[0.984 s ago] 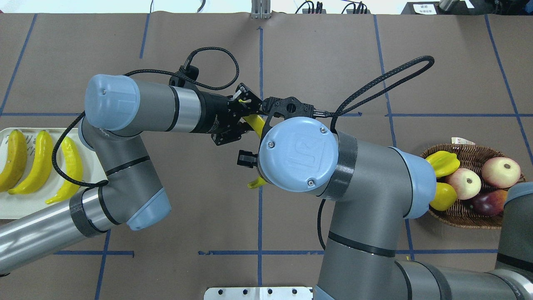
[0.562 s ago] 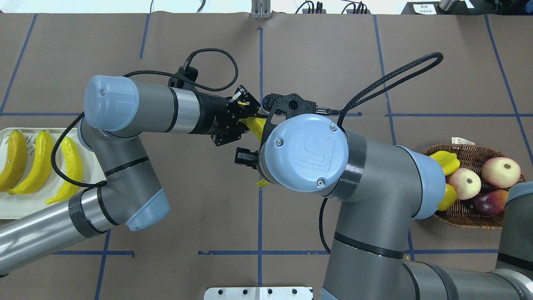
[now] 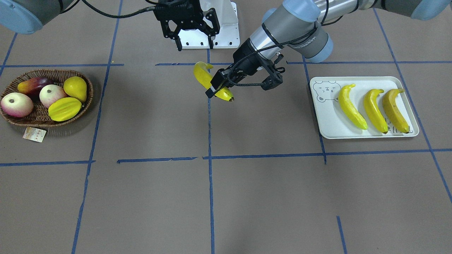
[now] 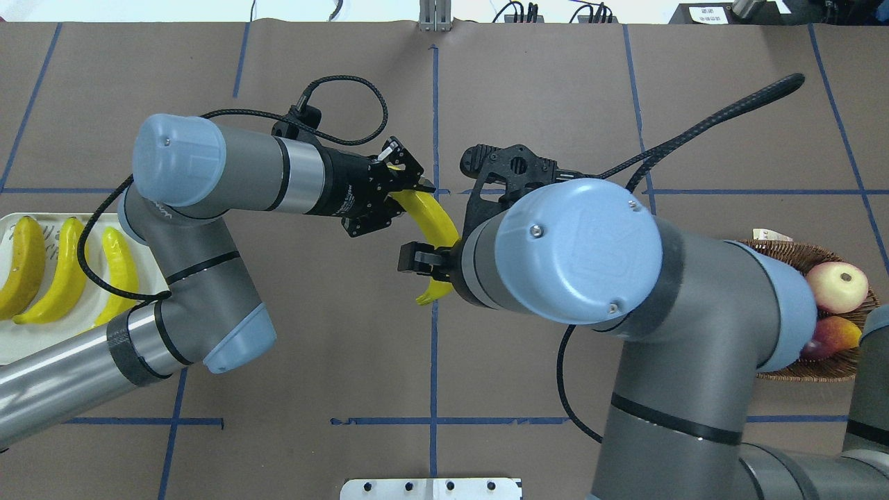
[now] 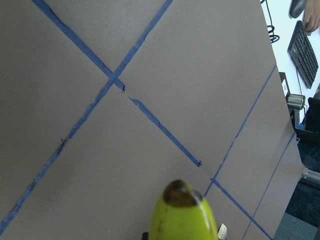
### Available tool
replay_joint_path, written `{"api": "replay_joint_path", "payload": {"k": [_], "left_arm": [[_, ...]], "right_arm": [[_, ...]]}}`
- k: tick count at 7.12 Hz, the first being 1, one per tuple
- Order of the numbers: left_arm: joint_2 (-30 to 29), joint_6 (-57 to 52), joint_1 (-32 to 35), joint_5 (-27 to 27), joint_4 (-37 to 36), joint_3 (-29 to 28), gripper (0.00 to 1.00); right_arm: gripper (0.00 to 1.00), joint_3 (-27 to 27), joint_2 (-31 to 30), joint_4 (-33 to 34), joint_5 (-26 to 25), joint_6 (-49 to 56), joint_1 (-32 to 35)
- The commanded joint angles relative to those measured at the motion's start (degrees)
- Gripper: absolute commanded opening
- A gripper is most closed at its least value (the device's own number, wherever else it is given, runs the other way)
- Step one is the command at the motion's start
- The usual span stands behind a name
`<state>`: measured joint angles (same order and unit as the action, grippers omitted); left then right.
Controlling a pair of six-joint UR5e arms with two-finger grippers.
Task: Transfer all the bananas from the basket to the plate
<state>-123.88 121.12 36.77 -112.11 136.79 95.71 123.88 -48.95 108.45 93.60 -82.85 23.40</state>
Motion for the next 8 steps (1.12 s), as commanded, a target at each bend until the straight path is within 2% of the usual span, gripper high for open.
{"api": "replay_joint_path", "payload": {"k": [1, 3, 4, 6, 7, 8], "left_arm": [[3.0, -10.0, 6.4, -11.8, -12.4, 0.9, 0.0], [9.5, -22.0, 12.3, -15.8, -15.7, 2.2, 0.0], [13.0, -29.3, 13.2, -15.9, -19.1, 2.3, 0.0], [18.3, -45.7, 15.9, -14.0, -26.0, 2.2, 0.0], [23.5, -51.9, 16.2, -11.6, -26.0, 2.2, 0.0], [25.0, -54.4, 16.2, -11.4, -25.9, 1.9, 0.0]], "right_arm": [[1.0, 2.3, -2.2, 0.0, 6.7, 4.6, 6.5], [1.0, 3.6, -5.7, -0.1, 7.9, 11.6, 9.7], [1.0, 3.5, -6.9, -0.1, 8.2, 12.3, 10.4], [1.0, 3.2, -7.6, -0.1, 8.1, 13.0, 11.1], [1.0, 3.3, -8.0, -0.1, 7.8, 14.4, 11.1], [1.0, 3.3, -8.0, -0.2, 7.7, 14.4, 11.1]]}}
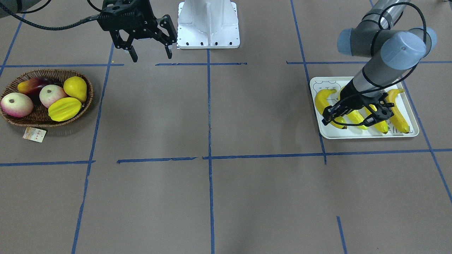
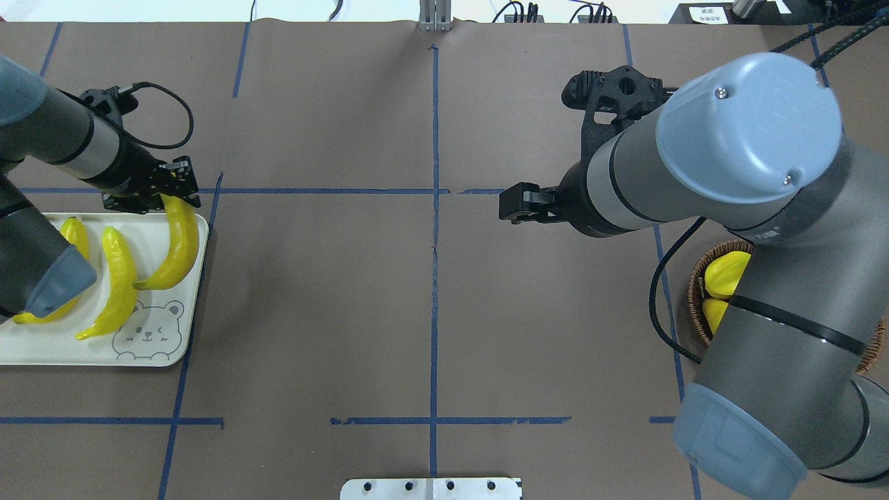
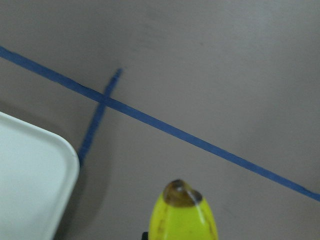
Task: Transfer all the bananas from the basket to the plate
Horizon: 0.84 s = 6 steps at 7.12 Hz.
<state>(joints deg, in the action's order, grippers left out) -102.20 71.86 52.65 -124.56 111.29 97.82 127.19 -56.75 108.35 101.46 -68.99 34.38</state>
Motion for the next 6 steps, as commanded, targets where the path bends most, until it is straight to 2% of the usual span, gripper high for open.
{"api": "replay_joint_path", "payload": {"k": [1, 6], "left_arm": [[4.0, -4.9, 0.3, 1.2, -0.4, 0.0, 0.0], [3.3, 4.3, -3.2, 2.0, -0.4, 1.1, 0.0]], "right_arm": [[1.0, -0.1, -0.2, -0.1, -0.2, 0.5, 0.1], [1.0, -0.1, -1.1, -0.1, 0.0, 0.6, 0.3]]}}
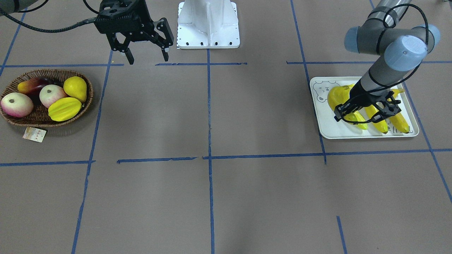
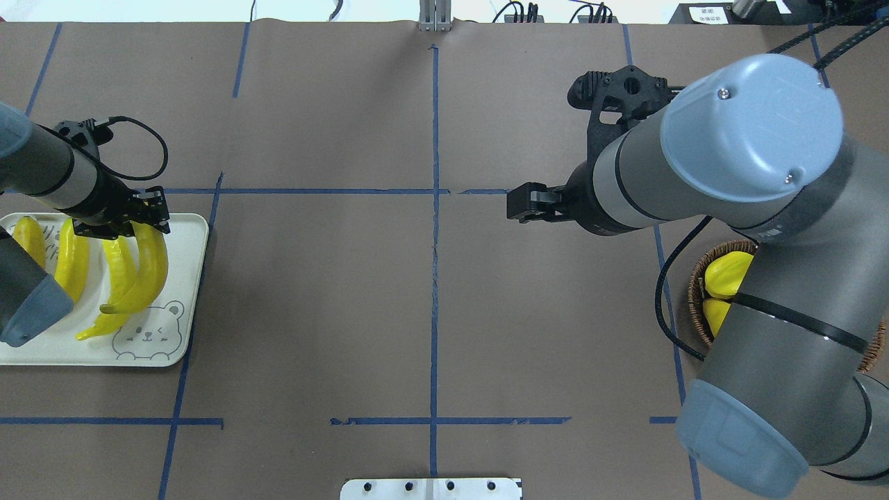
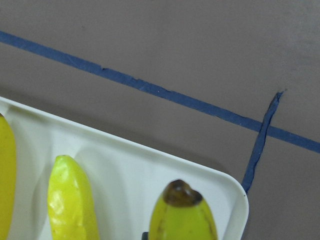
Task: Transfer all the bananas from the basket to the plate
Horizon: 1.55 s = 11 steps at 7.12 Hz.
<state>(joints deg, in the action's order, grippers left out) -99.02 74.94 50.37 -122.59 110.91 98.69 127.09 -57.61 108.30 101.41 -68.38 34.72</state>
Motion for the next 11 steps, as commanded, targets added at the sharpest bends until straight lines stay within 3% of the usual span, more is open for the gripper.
{"api": "replay_joint_path", "payload": {"k": [1, 2, 3, 6, 8, 11], "left_arm": [[0.3, 1.3, -1.6, 0.1, 0.0, 0.3, 0.03], [0.6, 1.1, -1.6, 0.2, 0.3, 0.2, 0.88], [1.6, 0.9, -1.9, 3.2, 1.3, 1.1, 1.0], [2.4, -0.3, -1.3, 2.8, 3.2, 4.0, 1.0], [4.0, -6.3, 2.1, 1.6, 1.9, 8.0, 1.0], [7.9, -37.0, 15.9, -5.1, -3.6, 7.2, 1.0]], "right_arm": [[1.0, 0.0, -0.3, 0.0, 0.0, 0.0, 0.0], [1.0, -0.1, -0.3, 0.0, 0.0, 0.0, -0.1], [1.0, -0.1, -0.6, 0.0, 0.0, 0.0, -0.1], [1.0, -0.2, -0.7, 0.3, 0.1, 3.6, 1.4], [1.0, -0.1, -5.6, 0.7, 1.1, 13.0, 6.0], [1.0, -4.6, -12.3, 0.6, 17.8, 36.4, 24.3]]}}
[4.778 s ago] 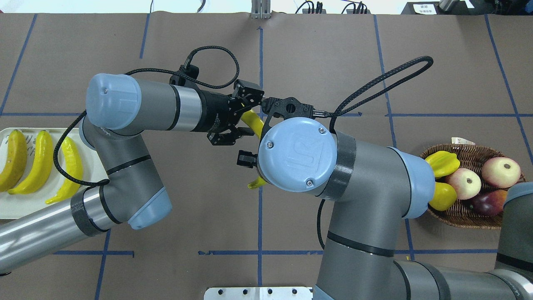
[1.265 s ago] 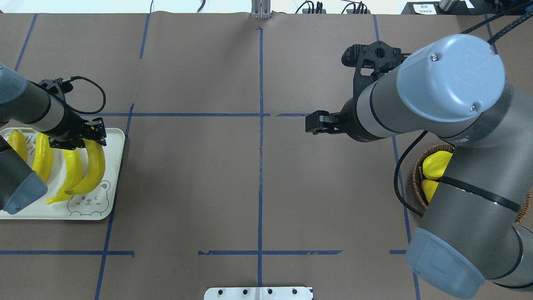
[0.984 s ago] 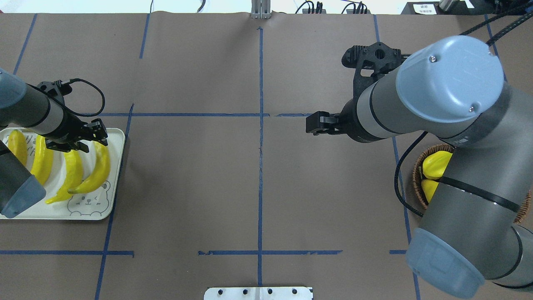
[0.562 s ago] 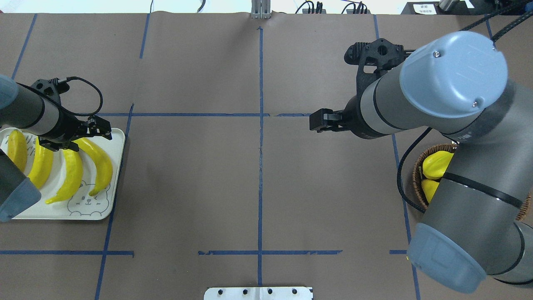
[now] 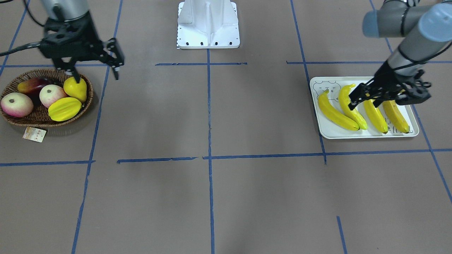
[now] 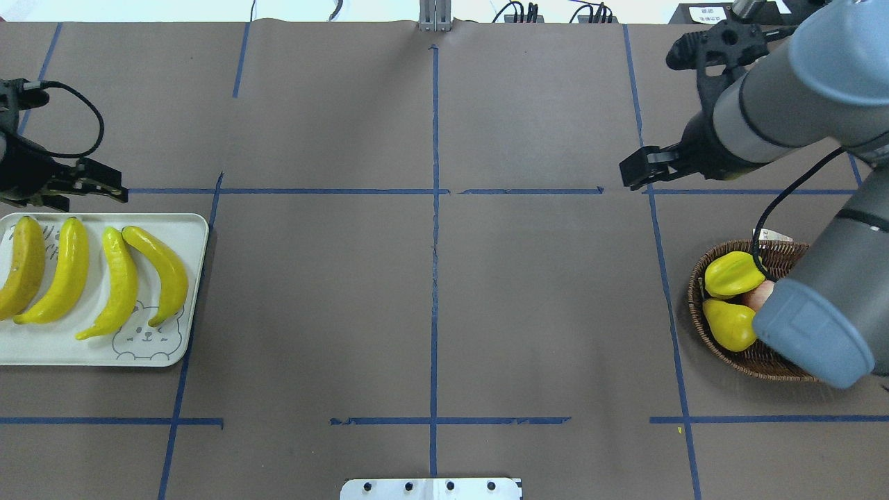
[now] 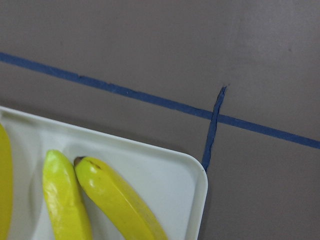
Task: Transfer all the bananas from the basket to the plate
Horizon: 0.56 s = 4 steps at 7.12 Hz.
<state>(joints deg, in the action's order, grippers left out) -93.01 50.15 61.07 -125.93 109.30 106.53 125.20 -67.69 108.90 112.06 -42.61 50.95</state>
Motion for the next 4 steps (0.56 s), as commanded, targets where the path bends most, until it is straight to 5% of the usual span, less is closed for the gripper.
{"api": "replay_joint_path", "payload": {"k": [1, 4], "left_arm": [[2.0, -23.5, 10.5, -2.6, -8.5, -0.7, 1.0], [2.1, -52.7, 26.5, -3.1, -28.2, -1.8, 1.0]], "right_arm": [[1.0, -6.8, -3.8, 0.0, 12.2, 21.3, 15.5], [1.0, -16.8, -8.1, 0.0, 17.3, 47.5, 28.7]]}}
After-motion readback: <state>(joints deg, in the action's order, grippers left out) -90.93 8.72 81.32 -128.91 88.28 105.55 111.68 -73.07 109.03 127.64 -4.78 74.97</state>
